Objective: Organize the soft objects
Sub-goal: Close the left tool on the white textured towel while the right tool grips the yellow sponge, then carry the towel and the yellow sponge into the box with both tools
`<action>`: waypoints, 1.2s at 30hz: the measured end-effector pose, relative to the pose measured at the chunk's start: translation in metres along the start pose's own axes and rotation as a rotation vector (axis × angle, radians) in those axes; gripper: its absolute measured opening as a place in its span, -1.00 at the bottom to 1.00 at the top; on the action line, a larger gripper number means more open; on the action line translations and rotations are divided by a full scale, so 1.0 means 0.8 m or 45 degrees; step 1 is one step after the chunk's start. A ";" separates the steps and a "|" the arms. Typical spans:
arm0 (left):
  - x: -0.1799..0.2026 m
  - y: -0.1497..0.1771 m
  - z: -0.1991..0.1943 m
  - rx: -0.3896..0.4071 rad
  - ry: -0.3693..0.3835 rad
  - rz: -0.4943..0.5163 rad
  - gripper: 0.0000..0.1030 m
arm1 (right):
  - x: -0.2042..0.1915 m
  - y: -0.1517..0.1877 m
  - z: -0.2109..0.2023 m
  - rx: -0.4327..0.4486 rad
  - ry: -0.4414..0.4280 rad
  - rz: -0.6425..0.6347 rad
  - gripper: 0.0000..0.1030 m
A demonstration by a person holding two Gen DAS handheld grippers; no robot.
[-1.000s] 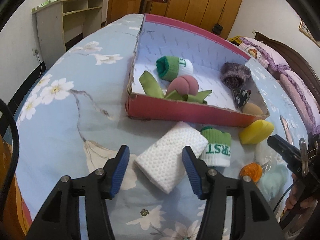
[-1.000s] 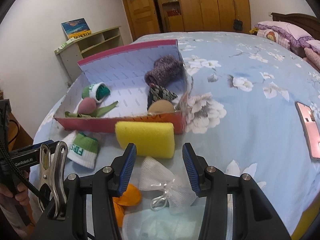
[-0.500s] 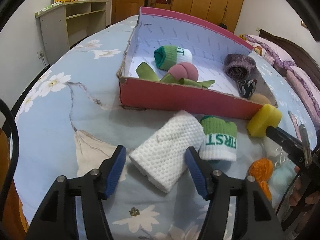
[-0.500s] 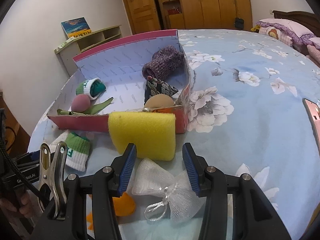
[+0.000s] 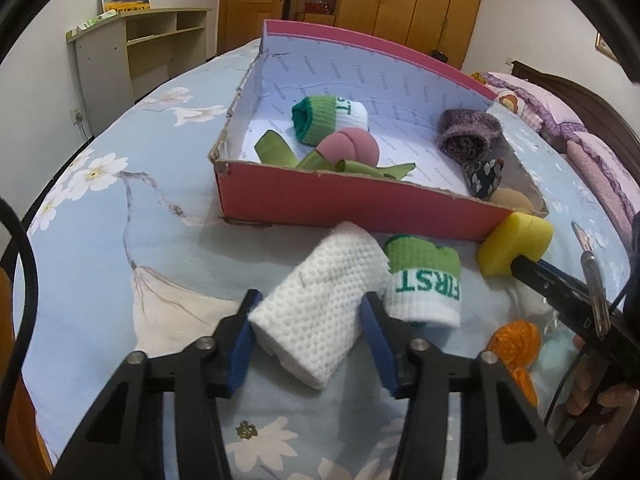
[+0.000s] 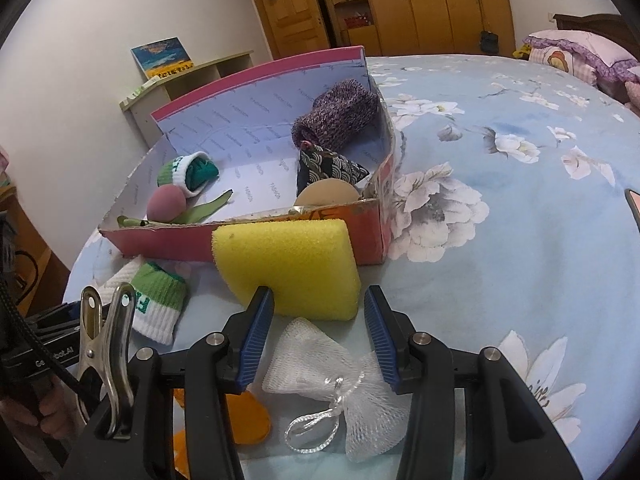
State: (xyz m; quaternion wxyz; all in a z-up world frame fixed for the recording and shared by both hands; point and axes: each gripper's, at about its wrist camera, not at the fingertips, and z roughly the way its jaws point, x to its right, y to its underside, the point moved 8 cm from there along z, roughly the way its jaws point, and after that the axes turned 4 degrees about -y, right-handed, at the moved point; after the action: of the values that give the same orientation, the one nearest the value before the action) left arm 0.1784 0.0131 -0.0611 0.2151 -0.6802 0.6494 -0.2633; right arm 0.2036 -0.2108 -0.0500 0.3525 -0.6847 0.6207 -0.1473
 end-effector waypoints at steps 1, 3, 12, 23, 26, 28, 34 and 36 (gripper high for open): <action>0.000 0.000 -0.001 0.001 0.004 0.000 -0.10 | 0.000 0.000 -0.001 0.001 -0.003 0.003 -0.12; -0.001 0.001 -0.003 0.004 0.011 -0.002 -0.20 | -0.001 0.000 -0.002 0.006 -0.007 0.004 -0.16; -0.006 0.002 -0.018 0.026 0.063 -0.023 -0.65 | -0.005 0.002 -0.015 0.040 0.023 -0.011 -0.41; -0.009 0.000 -0.049 0.085 0.098 -0.022 -0.74 | -0.013 0.002 -0.036 0.083 0.029 -0.011 -0.62; -0.009 -0.002 -0.060 0.111 0.103 -0.020 -0.74 | -0.017 0.001 -0.044 0.101 0.026 -0.016 -0.63; -0.009 -0.003 -0.068 0.128 0.105 -0.019 -0.74 | -0.021 0.001 -0.050 0.114 0.023 -0.020 -0.63; -0.007 -0.010 -0.089 0.177 0.114 -0.025 -0.74 | -0.033 -0.002 -0.067 0.150 0.015 -0.039 -0.63; -0.006 -0.012 -0.097 0.196 0.118 -0.020 -0.74 | -0.038 -0.004 -0.075 0.164 0.012 -0.046 -0.63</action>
State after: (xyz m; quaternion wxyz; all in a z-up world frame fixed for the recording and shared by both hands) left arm 0.1364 0.0222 0.0046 0.2345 -0.6539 0.6310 -0.3454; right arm 0.1621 -0.1999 0.0013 0.3903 -0.6710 0.5990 -0.1967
